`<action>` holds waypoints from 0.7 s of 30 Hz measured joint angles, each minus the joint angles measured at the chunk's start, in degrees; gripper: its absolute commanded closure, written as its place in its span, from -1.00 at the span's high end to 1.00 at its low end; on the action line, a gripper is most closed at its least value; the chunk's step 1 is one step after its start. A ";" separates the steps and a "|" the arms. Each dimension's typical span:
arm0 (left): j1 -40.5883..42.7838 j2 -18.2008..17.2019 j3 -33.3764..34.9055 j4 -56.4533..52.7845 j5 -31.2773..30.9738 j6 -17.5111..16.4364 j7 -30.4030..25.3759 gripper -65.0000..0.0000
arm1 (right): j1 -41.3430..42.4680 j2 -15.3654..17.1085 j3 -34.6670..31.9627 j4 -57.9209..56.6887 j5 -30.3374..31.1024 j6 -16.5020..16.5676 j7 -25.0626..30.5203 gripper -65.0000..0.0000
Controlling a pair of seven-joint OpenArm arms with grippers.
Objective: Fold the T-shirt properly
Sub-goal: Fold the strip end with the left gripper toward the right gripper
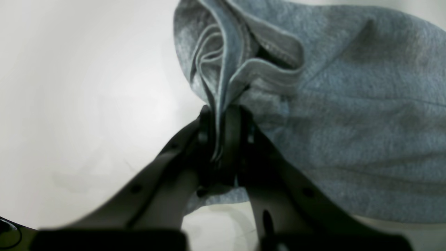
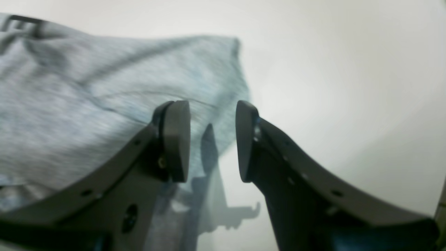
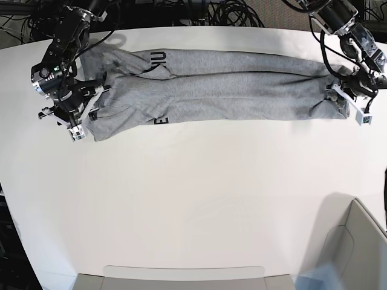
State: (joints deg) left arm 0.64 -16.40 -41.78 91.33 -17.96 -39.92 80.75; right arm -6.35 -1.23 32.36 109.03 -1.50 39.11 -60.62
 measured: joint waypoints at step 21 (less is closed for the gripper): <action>8.79 10.56 17.97 24.06 0.50 0.00 0.07 -1.00 | -1.64 -0.02 0.11 -0.33 0.04 0.00 0.15 -0.32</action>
State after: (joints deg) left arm 9.43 -5.85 -23.81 115.39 -17.45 -39.92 80.82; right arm -7.99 -1.26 32.47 108.71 -1.45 39.11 -60.47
